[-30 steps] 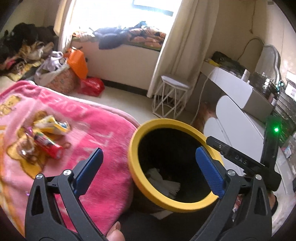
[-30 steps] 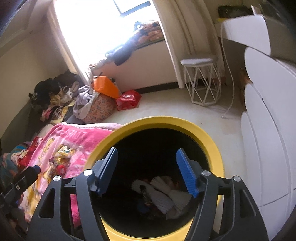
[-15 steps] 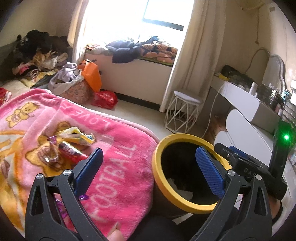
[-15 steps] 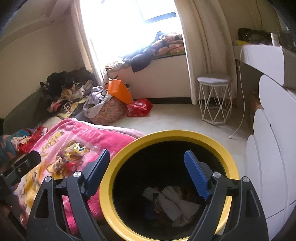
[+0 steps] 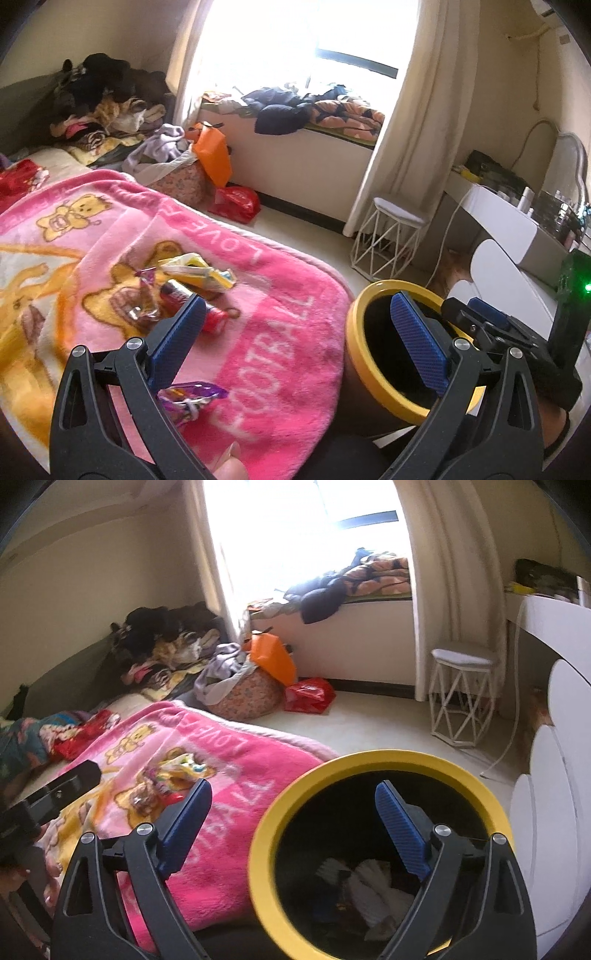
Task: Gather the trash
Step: 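Move both open tools back toward the remaining wrappers on the bed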
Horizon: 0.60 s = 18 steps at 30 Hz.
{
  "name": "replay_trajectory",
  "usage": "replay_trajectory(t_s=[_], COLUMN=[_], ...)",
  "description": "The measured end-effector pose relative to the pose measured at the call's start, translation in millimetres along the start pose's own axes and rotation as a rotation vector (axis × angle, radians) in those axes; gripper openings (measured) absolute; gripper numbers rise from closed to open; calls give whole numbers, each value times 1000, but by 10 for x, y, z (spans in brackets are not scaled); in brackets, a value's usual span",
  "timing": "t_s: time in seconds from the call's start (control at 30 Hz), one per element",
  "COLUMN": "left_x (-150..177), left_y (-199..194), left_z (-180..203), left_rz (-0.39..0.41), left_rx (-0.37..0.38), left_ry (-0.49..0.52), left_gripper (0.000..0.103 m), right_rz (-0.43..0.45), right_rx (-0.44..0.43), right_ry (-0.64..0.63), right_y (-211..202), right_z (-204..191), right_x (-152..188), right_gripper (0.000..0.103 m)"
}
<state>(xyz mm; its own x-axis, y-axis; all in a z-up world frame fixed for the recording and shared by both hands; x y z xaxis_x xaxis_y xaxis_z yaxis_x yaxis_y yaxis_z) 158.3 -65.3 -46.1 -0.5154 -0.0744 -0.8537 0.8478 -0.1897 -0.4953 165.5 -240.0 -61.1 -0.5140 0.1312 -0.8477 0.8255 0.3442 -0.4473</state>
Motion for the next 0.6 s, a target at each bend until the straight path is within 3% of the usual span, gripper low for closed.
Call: replay_trajectory(t_s=[0.4,0.6], left_x=[119,343], left_y=[-94,-101], left_z=[-701,-967], left_rz=[-46,-105], left_rx=[-77,-81], left_ry=[-39,-75], left_gripper=[92,92], right_rz=[-87,-115], right_rx=[-86,-161], right_ry=[-104,-166], right_y=[423,675], right_z=[-547,-827], right_x=[21,-10], right_gripper=[87,87])
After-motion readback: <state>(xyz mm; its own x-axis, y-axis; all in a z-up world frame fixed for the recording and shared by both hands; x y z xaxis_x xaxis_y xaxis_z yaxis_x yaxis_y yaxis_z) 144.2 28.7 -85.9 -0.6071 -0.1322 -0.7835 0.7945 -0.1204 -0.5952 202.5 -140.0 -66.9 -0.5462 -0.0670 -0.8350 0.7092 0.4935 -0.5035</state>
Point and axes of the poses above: each gripper's, at about its wrist camera, not at the fingertips, and y roughly the way its jaws point, z to its right, x to its underside, the point moved 7 cm from there along y, roughly the way its jaws point, and after that the axes turned 4 degrees about y, right-handed, at the moved point
